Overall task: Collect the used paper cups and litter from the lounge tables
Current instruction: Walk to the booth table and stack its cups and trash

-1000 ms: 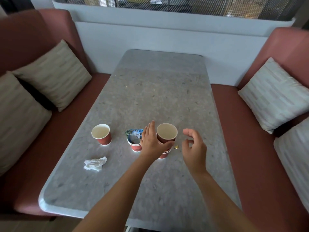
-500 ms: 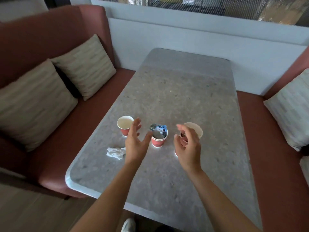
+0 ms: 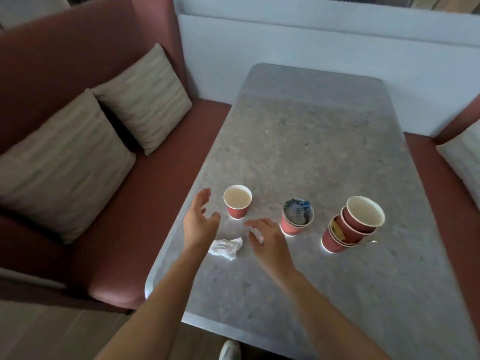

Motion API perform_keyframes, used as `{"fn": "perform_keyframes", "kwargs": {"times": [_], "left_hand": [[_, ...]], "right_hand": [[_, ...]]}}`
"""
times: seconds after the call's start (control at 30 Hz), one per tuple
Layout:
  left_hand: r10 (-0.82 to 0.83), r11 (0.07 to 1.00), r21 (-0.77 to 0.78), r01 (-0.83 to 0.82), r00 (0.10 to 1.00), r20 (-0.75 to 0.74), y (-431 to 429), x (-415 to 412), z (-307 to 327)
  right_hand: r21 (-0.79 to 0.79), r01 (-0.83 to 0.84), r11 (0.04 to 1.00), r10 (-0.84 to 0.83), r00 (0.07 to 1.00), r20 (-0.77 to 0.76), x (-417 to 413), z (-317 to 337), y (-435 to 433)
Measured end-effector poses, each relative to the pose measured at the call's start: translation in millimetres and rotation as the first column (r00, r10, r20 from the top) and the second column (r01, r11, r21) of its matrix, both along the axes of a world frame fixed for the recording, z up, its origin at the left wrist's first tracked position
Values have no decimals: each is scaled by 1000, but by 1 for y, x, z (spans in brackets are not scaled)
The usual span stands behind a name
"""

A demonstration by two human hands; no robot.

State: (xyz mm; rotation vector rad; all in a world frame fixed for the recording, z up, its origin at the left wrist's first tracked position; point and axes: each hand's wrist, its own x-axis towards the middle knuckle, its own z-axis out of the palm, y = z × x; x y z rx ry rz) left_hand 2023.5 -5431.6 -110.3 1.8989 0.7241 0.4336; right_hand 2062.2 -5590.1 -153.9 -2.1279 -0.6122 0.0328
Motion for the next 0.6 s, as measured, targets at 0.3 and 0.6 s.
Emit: {"fn": "perform_keyframes", "kwargs": {"times": [0.3,0.6], "left_hand": [[-160,987,-55,154,980,-119,19,14,-41],[-263,965,-35,261,952,-156,8,49,-58]], "right_hand": [[-383,-161,909,194,980,51,-6,-57,43],[-374,-157,914,221,966,135,-8,-75,48]]}}
